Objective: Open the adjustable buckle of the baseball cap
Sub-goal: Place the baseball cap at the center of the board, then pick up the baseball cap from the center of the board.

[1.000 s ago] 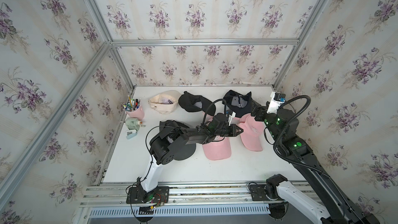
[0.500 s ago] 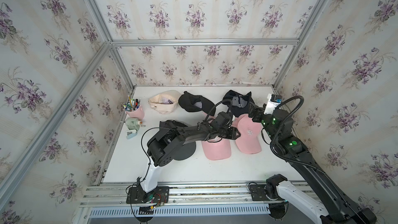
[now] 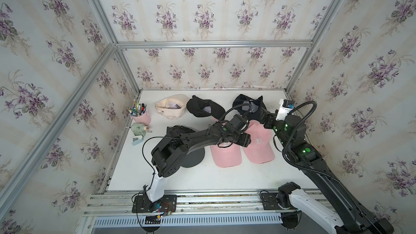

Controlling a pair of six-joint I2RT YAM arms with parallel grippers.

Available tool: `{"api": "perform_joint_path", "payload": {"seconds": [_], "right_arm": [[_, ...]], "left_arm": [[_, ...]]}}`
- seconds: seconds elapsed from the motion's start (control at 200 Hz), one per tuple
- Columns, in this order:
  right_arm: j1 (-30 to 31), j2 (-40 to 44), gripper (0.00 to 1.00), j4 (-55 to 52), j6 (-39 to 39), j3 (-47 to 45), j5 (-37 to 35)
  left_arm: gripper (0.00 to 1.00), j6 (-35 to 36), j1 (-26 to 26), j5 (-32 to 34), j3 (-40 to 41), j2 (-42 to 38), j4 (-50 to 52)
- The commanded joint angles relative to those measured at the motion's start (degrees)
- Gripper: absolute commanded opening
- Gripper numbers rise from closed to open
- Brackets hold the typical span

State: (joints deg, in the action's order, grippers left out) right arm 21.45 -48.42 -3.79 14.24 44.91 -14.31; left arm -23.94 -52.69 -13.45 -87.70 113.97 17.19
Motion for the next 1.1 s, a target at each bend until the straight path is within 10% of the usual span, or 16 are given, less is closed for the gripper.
{"api": "perform_joint_path", "payload": {"seconds": [0.0,0.55,1.094], "right_arm": [[-0.05,0.04,0.79,-0.50,-2.52,1.15,-0.66],[0.70,-17.33,0.72,-4.62,-11.01,12.35,25.43],[20.44,-41.84,0.71,-2.15,-17.49,22.85,25.35]], "left_arm": [[0.67,4.47,0.17,4.13,-1.78,-2.45,2.31],[0.70,10.67,21.96,11.05,12.37,-30.38,17.54],[0.75,11.46,49.96,-0.46,28.80,-51.00,26.26]]}}
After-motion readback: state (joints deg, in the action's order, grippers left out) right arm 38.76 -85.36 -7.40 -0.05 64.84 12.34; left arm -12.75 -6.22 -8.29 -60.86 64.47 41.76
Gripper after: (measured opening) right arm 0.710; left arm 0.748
